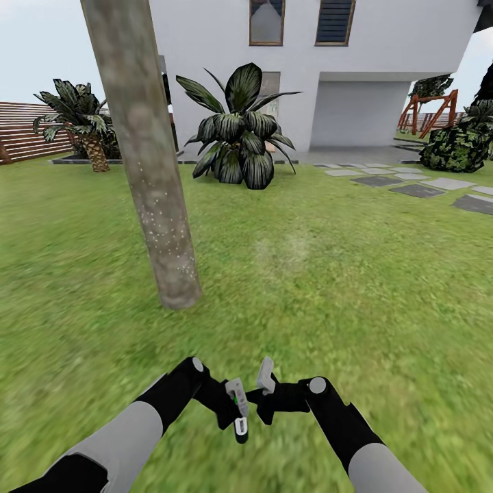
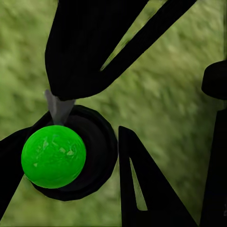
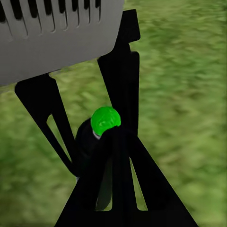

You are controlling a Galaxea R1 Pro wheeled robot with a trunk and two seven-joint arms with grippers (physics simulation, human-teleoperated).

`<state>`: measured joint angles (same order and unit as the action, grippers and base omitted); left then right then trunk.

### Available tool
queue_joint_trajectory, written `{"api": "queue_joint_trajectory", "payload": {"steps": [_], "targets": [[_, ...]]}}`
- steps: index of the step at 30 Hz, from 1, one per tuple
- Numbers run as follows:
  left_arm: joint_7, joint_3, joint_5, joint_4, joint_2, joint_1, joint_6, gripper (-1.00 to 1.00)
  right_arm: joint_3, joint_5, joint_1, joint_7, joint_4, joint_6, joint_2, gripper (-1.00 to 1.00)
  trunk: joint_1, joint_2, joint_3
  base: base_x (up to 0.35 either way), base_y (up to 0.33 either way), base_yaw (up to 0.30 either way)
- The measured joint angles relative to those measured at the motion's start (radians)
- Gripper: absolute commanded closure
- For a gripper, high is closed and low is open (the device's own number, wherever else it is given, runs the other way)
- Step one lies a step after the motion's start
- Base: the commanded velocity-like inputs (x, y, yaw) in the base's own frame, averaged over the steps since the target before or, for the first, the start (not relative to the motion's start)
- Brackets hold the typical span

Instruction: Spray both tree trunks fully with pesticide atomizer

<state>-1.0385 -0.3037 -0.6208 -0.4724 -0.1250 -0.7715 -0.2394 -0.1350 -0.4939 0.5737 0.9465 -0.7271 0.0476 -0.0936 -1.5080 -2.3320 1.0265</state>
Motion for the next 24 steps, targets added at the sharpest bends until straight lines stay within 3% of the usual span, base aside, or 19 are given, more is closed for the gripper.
{"api": "queue_joint_trajectory", "payload": {"steps": [17, 21, 24], "targets": [[0.000, 0.000, 0.005, 0.002, -0.004, -0.008, 0.026, 1.00, 0.000, 0.000, 0.000, 0.000, 0.000, 0.000, 0.000, 1.00, 0.000, 0.000, 0.000, 0.000, 0.000, 0.000], [-0.001, -0.002, -0.002, 0.012, 0.008, -0.006, 0.028, 1.00, 0.000, 0.000, 0.000, 0.000, 0.000, 0.000, 0.000, 1.00, 0.000, 0.000, 0.000, 0.000, 0.000, 0.000], [-0.001, -0.002, -0.010, 0.014, 0.039, -0.007, 0.028, 1.00, 0.000, -0.001, 0.000, 0.000, 0.000, 0.000, 0.000, 1.00, 0.000, 0.000, 0.000, 0.000, 0.000, 0.000]]}}
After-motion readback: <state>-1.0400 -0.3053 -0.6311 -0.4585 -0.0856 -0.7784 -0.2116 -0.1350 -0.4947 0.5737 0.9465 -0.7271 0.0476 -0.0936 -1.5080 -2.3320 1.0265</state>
